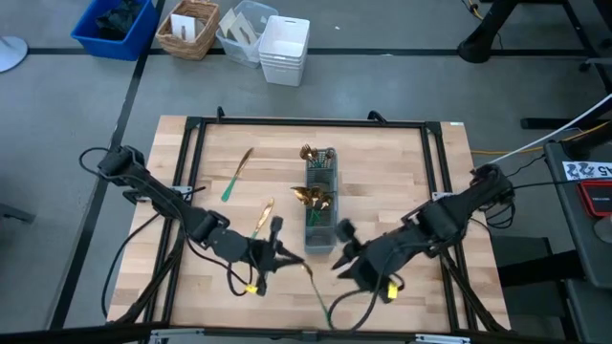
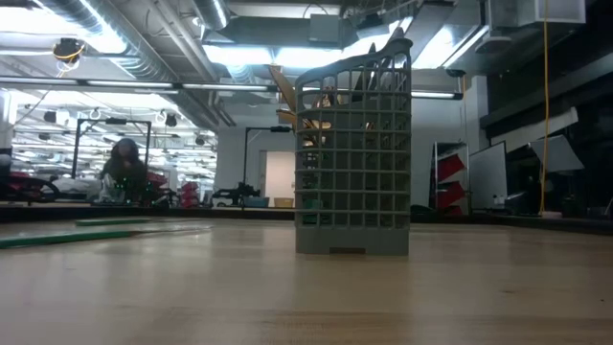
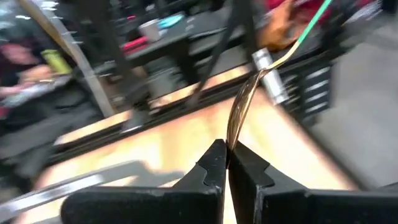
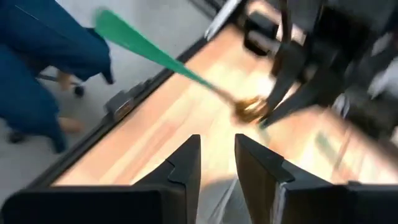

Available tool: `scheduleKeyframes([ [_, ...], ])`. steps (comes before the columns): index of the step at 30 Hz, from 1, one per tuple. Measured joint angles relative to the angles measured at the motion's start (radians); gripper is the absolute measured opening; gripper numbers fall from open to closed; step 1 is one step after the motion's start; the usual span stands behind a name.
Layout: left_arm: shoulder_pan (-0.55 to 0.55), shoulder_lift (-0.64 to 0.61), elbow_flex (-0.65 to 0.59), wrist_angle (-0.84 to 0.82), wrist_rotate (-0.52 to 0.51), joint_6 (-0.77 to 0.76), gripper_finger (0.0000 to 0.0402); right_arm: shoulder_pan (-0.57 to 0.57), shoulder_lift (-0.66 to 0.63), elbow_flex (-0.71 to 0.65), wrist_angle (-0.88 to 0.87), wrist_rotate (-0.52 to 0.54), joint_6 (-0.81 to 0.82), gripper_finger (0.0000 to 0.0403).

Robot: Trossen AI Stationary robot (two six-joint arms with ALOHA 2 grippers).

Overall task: Sort silverware
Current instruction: Put the green spoon into the utensil rack

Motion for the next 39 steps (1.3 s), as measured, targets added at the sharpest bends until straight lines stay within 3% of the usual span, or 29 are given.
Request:
scheduleKeyframes([
  [7,0.001,-0.071,0.0,-0.077,-0.369,0.236,0.0,0.0,-0.054,0.0,-0.255,0.01,0.262,0.0099],
  [12,0.005,-0.108,0.0,-0.073,-0.728,0.531,0.0,0.0,-0.06,0.0,-0.37,0.002,0.36,0.0099],
  [15,0.022,-0.109,0.0,-0.079,-0.849,0.673,0.0,0.0,-0.06,-0.009,-0.402,0.002,0.404,0.0099],
  [22,0.082,-0.08,0.0,-0.156,-0.866,0.825,0.0,0.001,-0.063,-0.033,-0.416,0.011,0.414,0.0099],
  [30,0.128,-0.031,0.0,-0.267,-0.86,0.829,0.0,0.0,-0.158,-0.034,-0.42,0.058,0.388,0.0099],
  [39,0.134,0.015,0.0,-0.279,-0.764,0.829,0.0,0.0,-0.265,-0.048,-0.386,0.182,0.339,0.0099],
])
